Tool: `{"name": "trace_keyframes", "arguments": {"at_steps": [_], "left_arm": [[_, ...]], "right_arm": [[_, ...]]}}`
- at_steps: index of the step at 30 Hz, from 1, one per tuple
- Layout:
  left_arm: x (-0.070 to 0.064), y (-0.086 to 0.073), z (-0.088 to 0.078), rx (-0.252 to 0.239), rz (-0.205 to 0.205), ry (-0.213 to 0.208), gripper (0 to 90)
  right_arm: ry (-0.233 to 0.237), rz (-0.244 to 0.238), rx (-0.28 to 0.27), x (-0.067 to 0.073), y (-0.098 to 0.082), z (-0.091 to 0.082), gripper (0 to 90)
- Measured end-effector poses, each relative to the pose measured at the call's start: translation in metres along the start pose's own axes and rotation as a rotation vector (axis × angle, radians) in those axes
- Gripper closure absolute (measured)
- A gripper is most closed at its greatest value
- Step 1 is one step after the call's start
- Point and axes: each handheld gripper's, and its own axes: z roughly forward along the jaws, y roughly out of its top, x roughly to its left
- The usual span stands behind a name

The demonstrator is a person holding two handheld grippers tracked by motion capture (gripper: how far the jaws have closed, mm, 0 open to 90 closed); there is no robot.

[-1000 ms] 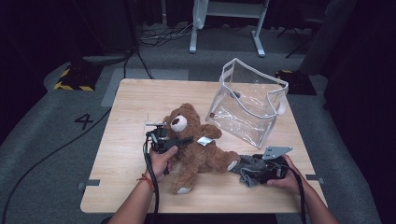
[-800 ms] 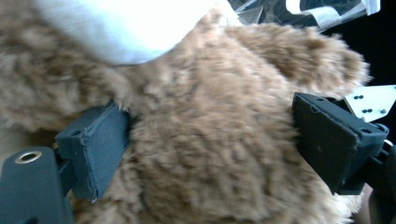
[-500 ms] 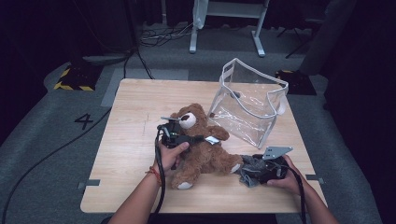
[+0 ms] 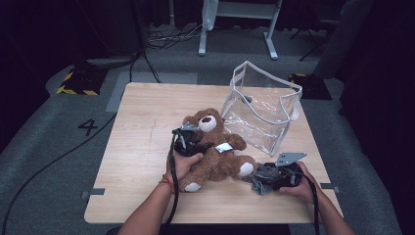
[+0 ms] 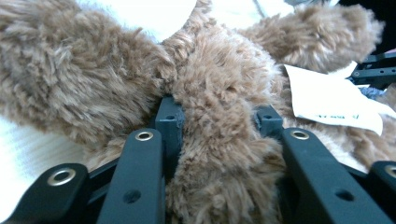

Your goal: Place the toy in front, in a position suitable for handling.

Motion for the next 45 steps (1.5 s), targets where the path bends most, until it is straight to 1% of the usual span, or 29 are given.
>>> {"name": "trace_keyframes", "arguments": {"at_steps": [1,2,3,4,5,6,7,8,9,10,11,12,14,15,16,17,20,21,22,23,24,28,30,31,36,38,39,40,45], "left_arm": [[0.000,0.000,0.000,0.000,0.000,0.000,65.1],[-0.005,-0.002,-0.003,-0.034,0.043,0.009,65.3],[-0.005,-0.002,-0.003,-0.034,0.043,0.009,65.4],[-0.009,-0.003,-0.008,-0.062,0.091,0.032,65.6],[-0.009,-0.003,-0.008,-0.062,0.091,0.032,65.7],[-0.015,-0.002,-0.016,-0.107,0.147,0.082,65.7],[-0.018,-0.002,-0.020,-0.121,0.172,0.098,65.8],[-0.018,-0.002,-0.020,-0.121,0.172,0.098,65.8],[-0.023,-0.001,-0.029,-0.158,0.250,0.138,65.7],[-0.023,-0.001,-0.029,-0.158,0.250,0.138,65.6],[-0.029,-0.002,-0.036,-0.169,0.324,0.190,65.5],[-0.029,-0.002,-0.036,-0.169,0.324,0.190,65.5],[-0.035,-0.007,-0.041,-0.181,0.385,0.199,65.4],[-0.037,-0.011,-0.043,-0.182,0.409,0.201,65.1],[-0.042,-0.019,-0.044,-0.189,0.455,0.209,65.1],[-0.042,-0.019,-0.044,-0.189,0.455,0.209,64.9],[-0.050,-0.031,-0.045,-0.192,0.514,0.217,64.2],[-0.052,-0.034,-0.045,-0.197,0.526,0.219,63.7],[-0.055,-0.038,-0.048,-0.200,0.549,0.209,63.5],[-0.055,-0.038,-0.048,-0.200,0.549,0.209,63.0],[-0.057,-0.042,-0.050,-0.191,0.570,0.201,62.6],[-0.060,-0.051,-0.054,-0.205,0.587,0.200,61.2],[-0.060,-0.052,-0.054,-0.199,0.591,0.197,60.8],[-0.062,-0.055,-0.054,-0.199,0.614,0.202,60.7],[-0.067,-0.059,-0.052,-0.189,0.649,0.198,60.3],[-0.070,-0.063,-0.050,-0.191,0.666,0.206,59.8],[-0.072,-0.065,-0.048,-0.197,0.673,0.206,59.8],[-0.075,-0.070,-0.046,-0.201,0.690,0.205,59.5],[-0.079,-0.075,-0.043,-0.198,0.698,0.192,59.3]], "right_arm": [[0.004,0.003,-0.006,-0.001,0.000,-0.002,45.7],[0.015,0.006,-0.010,-0.002,0.000,-0.003,51.0],[0.016,-0.003,-0.018,-0.002,-0.001,-0.004,55.5],[0.011,-0.006,-0.027,-0.002,-0.002,-0.005,59.6],[0.004,-0.009,-0.031,-0.002,-0.002,-0.007,62.8],[-0.007,-0.022,-0.037,-0.002,-0.002,-0.008,65.6],[-0.015,-0.023,-0.047,-0.002,-0.002,-0.009,68.0],[-0.015,-0.023,-0.047,-0.002,-0.002,-0.009,68.0],[-0.026,-0.017,-0.065,-0.004,-0.003,-0.012,70.8],[-0.036,-0.015,-0.071,-0.005,-0.003,-0.013,71.5],[-0.046,-0.017,-0.076,-0.006,-0.003,-0.015,72.1],[-0.054,-0.014,-0.086,-0.006,-0.004,-0.016,72.3],[-0.062,-0.010,-0.101,-0.007,-0.004,-0.018,72.5],[-0.079,0.000,-0.131,-0.008,-0.003,-0.023,72.6],[-0.091,0.004,-0.147,-0.008,-0.002,-0.025,72.6],[-0.091,0.004,-0.147,-0.008,-0.002,-0.025,72.6],[-0.110,0.015,-0.199,-0.007,0.001,-0.033,72.6],[-0.117,0.014,-0.234,-0.005,0.004,-0.039,72.6],[-0.123,0.015,-0.254,-0.004,0.006,-0.041,72.6],[-0.123,0.015,-0.254,-0.004,0.006,-0.041,72.6],[-0.136,0.016,-0.298,-0.002,0.010,-0.047,72.6],[-0.154,0.003,-0.371,0.001,0.022,-0.058,72.6],[-0.161,-0.010,-0.391,0.002,0.030,-0.060,72.5],[-0.166,-0.008,-0.398,0.003,0.034,-0.061,72.6],[-0.174,-0.012,-0.449,0.005,0.049,-0.066,72.6],[-0.186,-0.024,-0.479,0.006,0.064,-0.072,72.5],[-0.186,-0.024,-0.479,0.006,0.064,-0.072,72.5],[-0.175,-0.024,-0.514,0.007,0.074,-0.076,72.5],[-0.186,-0.054,-0.542,0.013,0.091,-0.077,72.6]]}}
